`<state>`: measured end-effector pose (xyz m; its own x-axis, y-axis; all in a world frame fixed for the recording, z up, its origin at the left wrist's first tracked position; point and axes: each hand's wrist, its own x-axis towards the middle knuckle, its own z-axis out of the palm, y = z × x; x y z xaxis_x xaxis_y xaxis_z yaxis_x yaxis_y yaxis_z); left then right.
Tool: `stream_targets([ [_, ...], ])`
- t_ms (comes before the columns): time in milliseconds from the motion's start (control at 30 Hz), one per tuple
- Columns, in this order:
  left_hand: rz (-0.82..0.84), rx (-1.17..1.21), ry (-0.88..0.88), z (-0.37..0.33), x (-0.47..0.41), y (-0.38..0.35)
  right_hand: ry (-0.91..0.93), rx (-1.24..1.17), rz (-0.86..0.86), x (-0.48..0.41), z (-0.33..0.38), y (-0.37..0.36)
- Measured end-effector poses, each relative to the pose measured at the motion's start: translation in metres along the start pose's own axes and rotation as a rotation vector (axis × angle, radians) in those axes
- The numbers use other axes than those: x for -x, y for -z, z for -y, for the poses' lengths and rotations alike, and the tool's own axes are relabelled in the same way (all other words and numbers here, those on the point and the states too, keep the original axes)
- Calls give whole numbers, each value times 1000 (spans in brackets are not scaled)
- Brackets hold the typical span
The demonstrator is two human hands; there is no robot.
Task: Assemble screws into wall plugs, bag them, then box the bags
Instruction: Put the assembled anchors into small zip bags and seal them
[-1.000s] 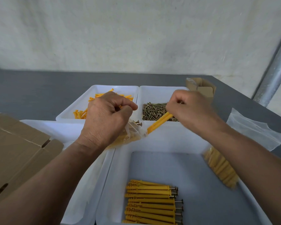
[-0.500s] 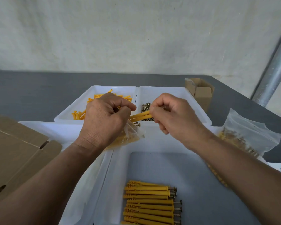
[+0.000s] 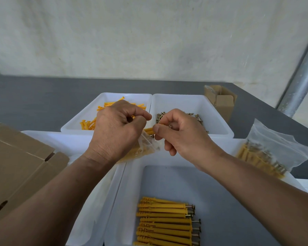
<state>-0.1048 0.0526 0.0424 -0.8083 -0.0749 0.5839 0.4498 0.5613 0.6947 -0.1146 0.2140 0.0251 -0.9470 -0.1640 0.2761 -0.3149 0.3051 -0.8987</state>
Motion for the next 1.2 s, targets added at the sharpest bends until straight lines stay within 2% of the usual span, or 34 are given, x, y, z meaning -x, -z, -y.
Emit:
stream_targets([
  [333,-7,-2,-1,-1,0,0,-14,42,79,0,-1,-1],
  [600,-14,51,-33,-4,2,-1,2,-36,99,1,2,-2],
  [767,-33,69,-24,-4,2,-1,-62,-124,121,0,1,-4],
  [1033,-29,70,-51,-6,4,0,5,-29,97,2,-1,-2],
  [1200,-21,62,-94,-7,5,-1,-14,34,111,2,-4,-7],
])
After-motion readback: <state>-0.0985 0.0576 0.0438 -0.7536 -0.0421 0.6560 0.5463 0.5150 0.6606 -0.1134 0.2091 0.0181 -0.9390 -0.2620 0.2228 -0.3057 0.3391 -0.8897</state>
